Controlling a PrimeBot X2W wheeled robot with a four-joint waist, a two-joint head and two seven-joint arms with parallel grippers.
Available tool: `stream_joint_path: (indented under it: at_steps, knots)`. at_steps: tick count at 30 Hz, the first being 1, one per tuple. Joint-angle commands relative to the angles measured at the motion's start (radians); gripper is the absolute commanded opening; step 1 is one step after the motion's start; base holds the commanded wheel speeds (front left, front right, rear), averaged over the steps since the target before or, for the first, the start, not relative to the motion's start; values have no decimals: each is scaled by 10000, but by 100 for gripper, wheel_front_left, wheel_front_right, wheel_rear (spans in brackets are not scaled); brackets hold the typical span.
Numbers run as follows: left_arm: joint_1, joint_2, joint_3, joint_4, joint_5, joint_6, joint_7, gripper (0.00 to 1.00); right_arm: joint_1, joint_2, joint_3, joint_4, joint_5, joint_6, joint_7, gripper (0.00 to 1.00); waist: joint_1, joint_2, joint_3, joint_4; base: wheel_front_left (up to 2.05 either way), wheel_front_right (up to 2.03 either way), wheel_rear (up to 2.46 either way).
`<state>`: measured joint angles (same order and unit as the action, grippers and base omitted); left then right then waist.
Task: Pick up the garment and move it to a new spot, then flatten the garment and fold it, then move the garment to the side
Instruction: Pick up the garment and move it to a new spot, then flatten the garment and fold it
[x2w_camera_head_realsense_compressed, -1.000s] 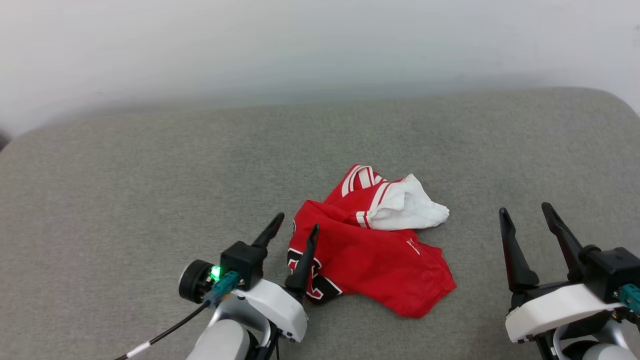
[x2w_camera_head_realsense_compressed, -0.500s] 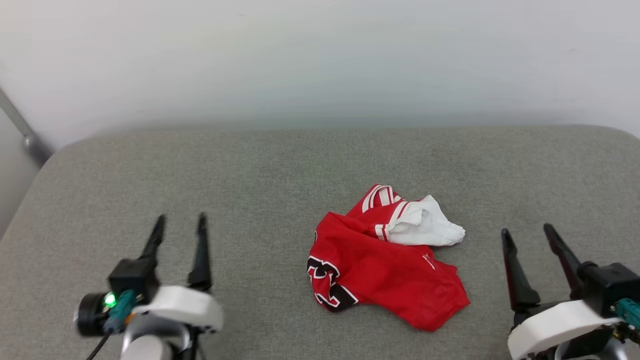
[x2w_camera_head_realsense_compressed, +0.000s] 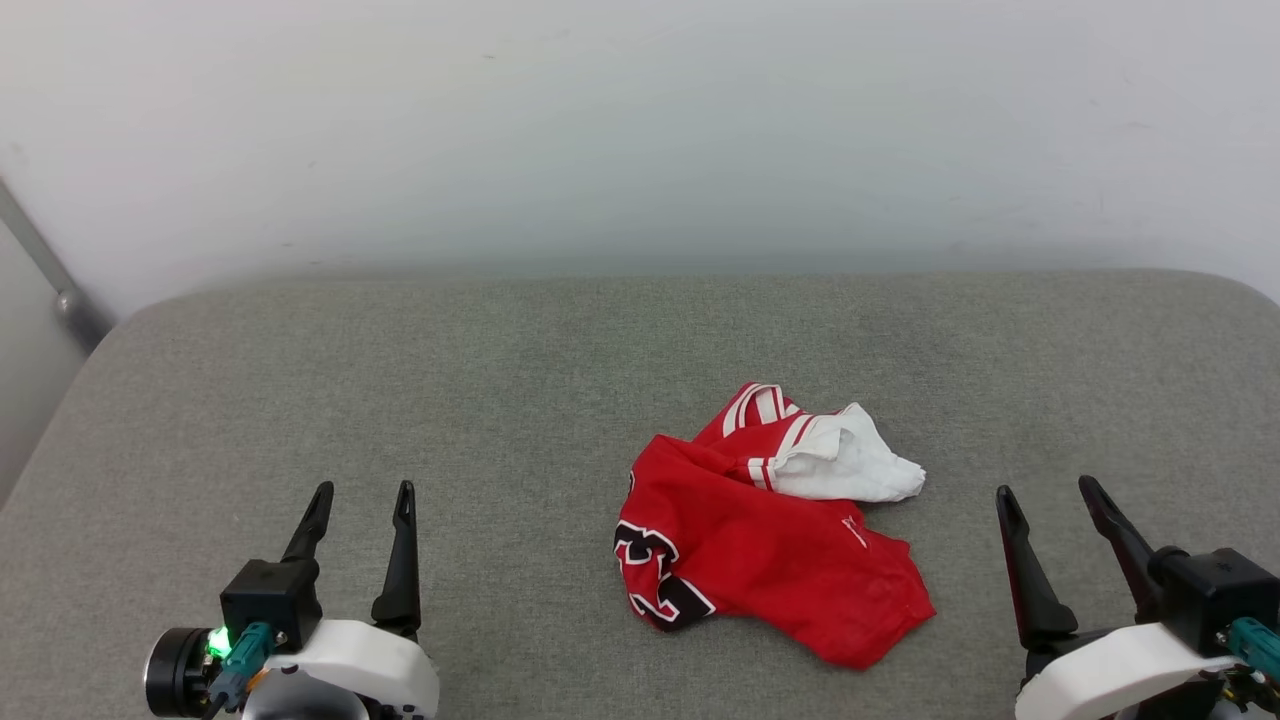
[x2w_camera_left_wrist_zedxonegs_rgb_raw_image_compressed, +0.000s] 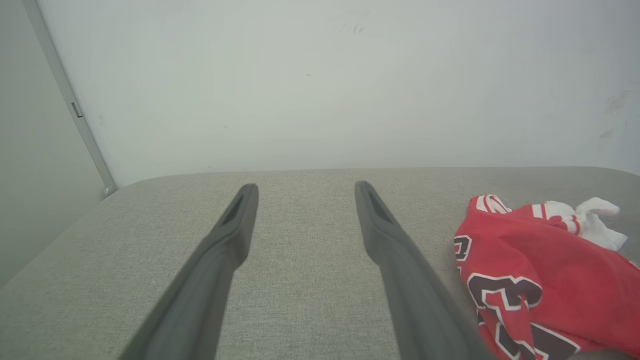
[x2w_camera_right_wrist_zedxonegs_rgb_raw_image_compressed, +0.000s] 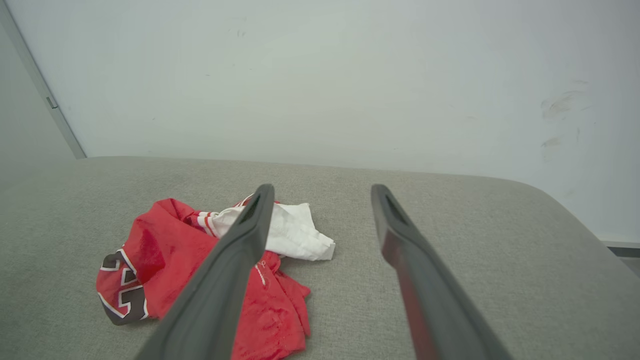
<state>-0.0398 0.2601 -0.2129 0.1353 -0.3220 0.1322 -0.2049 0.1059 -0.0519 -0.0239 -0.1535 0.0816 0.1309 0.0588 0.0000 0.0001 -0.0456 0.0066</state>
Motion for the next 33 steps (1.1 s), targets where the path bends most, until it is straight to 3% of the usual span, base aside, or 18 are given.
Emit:
stream_joint_path:
  at_steps: [1, 8, 14, 22, 29, 33]
  knots:
    - [133, 48, 7, -48, -36, 14, 44, 100, 68, 26, -46, -39, 54, -3, 0, 100, 0, -1, 2, 13, 0, 0, 0]
    - [-46, 46, -80, -132, -95, -18, 120, 100, 13, 26, -66, -40, 67, -3, -32, 100, 0, -1, 55, 58, 0, 0, 0]
    - [-1810, -80, -777, -91, -209, -852, 982, 100, -225, 26, -29, -4, 63, -3, -45, 100, 0, -1, 300, -92, 0, 0, 0]
    - [-4929, -508, -2061, 726, -697, -2295, 3278, 100, -482, 27, 38, -32, 56, -3, -64, 100, 0, -1, 919, -768, 0, 0, 0]
    - [-6553, -521, -3566, 2121, -1631, -2611, 5564, 100, -679, 27, 128, 202, 289, -3, -270, 100, 0, -1, 1477, -1659, 0, 0, 0]
    - [-6865, -144, -4722, 2807, -2567, -2611, 6785, 100, -779, 25, 165, 374, 401, -3, -426, 100, 0, -1, 1763, -2071, 0, 0, 0]
